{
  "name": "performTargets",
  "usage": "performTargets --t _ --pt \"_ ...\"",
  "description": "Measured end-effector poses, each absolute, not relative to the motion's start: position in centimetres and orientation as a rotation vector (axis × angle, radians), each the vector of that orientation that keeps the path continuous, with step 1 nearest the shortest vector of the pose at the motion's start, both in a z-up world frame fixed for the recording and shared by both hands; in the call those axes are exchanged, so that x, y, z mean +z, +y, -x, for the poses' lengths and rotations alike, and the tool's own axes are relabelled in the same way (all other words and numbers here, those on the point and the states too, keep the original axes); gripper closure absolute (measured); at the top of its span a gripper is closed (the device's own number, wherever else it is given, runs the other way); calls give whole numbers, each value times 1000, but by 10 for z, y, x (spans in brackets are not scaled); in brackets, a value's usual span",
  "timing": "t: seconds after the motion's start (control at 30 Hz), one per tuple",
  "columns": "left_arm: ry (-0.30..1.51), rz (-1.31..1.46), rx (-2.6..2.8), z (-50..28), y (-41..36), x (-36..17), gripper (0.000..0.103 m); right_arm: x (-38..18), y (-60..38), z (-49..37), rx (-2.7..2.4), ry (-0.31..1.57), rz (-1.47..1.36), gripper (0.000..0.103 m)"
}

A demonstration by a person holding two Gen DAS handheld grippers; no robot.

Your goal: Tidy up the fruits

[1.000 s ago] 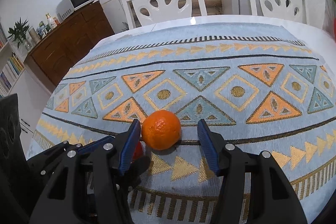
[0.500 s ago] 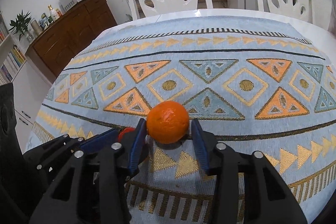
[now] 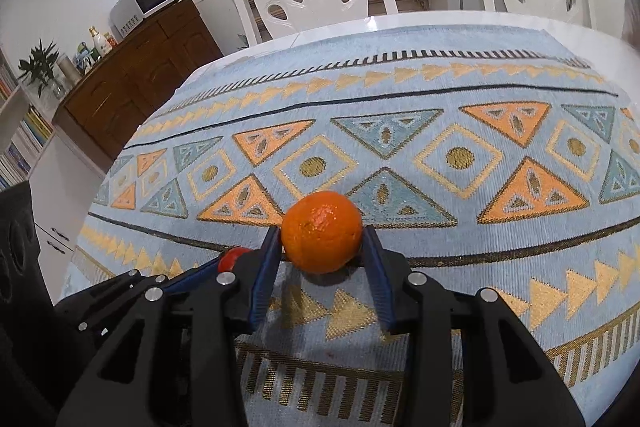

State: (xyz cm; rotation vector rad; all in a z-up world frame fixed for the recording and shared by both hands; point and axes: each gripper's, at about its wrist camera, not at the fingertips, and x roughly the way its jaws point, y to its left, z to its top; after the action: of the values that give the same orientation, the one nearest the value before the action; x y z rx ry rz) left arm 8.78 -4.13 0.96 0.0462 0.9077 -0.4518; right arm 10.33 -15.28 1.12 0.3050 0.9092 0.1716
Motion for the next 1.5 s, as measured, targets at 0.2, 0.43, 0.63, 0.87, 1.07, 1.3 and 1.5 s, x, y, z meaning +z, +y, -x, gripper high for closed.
performTargets --t 0.2,0.43,0.63,0.87,1.07,1.3,1.5 --pt "883 -57 -452 -83 -41 13 75 14 -163 -100 152 890 -346 62" --pt "825 -121 -433 -70 -48 22 75 20 -183 -95 76 860 -362 62" --pt "883 -54 -414 -82 -36 16 75 14 -194 -88 26 951 -378 62" --pt "920 -137 -331 -79 -38 12 75 29 -173 -45 115 943 -225 63" --pt "908 -153 -313 -72 -36 11 75 6 -166 -35 147 942 -201 62" --pt "907 -172 -296 -71 -40 10 74 7 -171 -37 153 920 -222 49" --pt "917 -152 -305 -72 -39 10 74 7 -171 -38 139 917 -211 47"
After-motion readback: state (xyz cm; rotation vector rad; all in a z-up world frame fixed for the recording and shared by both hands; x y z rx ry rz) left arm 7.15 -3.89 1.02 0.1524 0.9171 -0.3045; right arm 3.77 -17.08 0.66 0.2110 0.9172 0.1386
